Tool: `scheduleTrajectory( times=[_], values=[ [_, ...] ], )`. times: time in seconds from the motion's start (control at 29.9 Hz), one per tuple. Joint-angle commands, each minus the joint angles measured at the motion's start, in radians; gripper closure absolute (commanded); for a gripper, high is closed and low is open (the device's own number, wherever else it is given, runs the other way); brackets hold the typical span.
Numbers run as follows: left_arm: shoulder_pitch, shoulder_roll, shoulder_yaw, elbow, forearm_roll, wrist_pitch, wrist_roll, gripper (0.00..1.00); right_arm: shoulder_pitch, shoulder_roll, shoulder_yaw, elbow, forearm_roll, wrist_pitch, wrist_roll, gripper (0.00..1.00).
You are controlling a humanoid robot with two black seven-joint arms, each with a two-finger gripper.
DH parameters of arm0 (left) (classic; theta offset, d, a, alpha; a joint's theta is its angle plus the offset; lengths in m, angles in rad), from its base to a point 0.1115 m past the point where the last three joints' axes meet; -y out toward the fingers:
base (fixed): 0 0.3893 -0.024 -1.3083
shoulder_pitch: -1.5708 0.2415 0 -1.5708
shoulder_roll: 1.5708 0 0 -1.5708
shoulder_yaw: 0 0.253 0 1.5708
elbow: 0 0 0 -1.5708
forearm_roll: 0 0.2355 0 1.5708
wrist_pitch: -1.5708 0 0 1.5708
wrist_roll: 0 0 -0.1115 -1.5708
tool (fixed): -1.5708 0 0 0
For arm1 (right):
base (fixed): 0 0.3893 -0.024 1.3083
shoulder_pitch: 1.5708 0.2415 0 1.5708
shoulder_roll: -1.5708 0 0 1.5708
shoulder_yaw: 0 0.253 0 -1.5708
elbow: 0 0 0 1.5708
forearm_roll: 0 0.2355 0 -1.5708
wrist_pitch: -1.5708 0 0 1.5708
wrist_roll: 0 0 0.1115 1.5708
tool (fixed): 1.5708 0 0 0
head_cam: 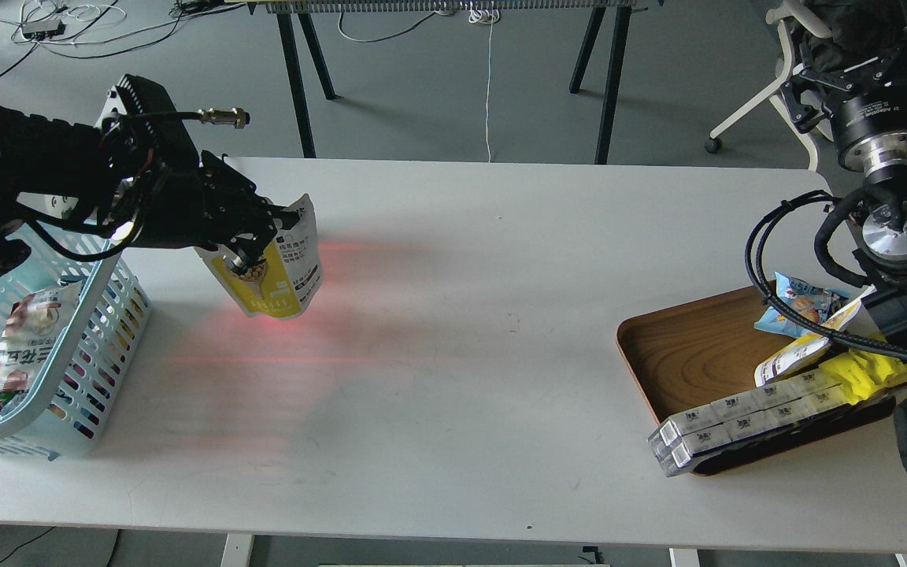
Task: Scan snack and place in basket
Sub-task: 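Lift the pouch and hold it near the scanner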
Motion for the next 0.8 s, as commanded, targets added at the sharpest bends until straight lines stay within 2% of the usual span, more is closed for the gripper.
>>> scheduleTrajectory(
  times=[0.0, 0.2, 0.77],
  values=[
    [-0.004, 0.017, -0.003, -0.001, 0.0, 0.0, -0.005, 1.0, 0.0, 0.004, 0.0, 0.0, 0.0, 0.0, 0.001, 0.01],
    [-0.006, 0.02, -0.043, -0.001, 0.0, 0.0, -0.011, 1.0, 0.002, 0.003, 0.0, 0.0, 0.0, 0.0, 0.001, 0.01],
    [0.017, -0.018, -0.031, 0.002, 0.0, 0.0, -0.011, 1.0, 0.0, 0.001, 0.0, 0.013, 0.0, 0.0, 0.001, 0.01]
  ],
)
